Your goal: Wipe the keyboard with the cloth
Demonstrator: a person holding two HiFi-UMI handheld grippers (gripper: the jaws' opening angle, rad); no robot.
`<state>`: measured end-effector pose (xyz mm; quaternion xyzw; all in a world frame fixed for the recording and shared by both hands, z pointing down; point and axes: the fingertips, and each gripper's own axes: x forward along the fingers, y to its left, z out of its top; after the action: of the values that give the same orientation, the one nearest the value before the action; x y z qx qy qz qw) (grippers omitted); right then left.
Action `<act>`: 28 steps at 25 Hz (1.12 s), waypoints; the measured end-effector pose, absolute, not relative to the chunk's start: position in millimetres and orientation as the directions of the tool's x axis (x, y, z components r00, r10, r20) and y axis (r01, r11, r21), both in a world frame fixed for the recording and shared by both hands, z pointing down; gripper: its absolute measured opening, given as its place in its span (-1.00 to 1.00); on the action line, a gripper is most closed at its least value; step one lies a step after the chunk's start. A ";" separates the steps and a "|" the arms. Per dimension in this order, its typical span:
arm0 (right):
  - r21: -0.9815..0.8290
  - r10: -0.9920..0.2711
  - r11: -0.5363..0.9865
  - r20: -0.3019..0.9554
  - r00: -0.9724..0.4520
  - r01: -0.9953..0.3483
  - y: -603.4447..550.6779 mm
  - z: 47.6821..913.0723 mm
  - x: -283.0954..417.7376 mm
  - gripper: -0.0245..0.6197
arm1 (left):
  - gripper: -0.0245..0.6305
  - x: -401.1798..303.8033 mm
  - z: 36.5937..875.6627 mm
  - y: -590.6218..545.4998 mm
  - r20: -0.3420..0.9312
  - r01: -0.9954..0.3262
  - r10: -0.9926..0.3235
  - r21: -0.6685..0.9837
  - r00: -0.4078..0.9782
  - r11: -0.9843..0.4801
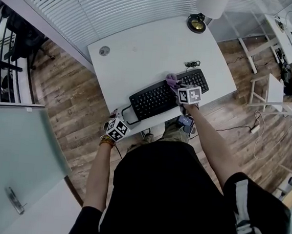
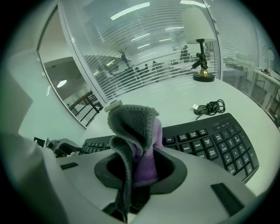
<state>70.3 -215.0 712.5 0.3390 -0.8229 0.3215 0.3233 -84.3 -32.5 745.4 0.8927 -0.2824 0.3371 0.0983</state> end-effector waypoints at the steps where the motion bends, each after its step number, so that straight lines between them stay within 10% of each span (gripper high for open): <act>1: -0.315 -0.345 0.566 0.749 -0.566 -0.762 -212.8 712.6 67.1 -0.61 | 0.29 -84.6 745.5 -32.1 0.658 -0.571 -0.438 -0.015 0.613 -0.821; 28: -0.318 -0.171 0.758 0.746 -0.644 -0.570 -140.3 711.8 -34.1 -0.62 | 0.29 -83.9 745.4 -30.9 0.660 -0.572 -0.440 -0.017 0.610 -0.820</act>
<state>-34.1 -140.3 711.8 0.2142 -0.8642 0.2743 0.3634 -83.9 -30.9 745.4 0.8917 -0.2837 0.3386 0.0981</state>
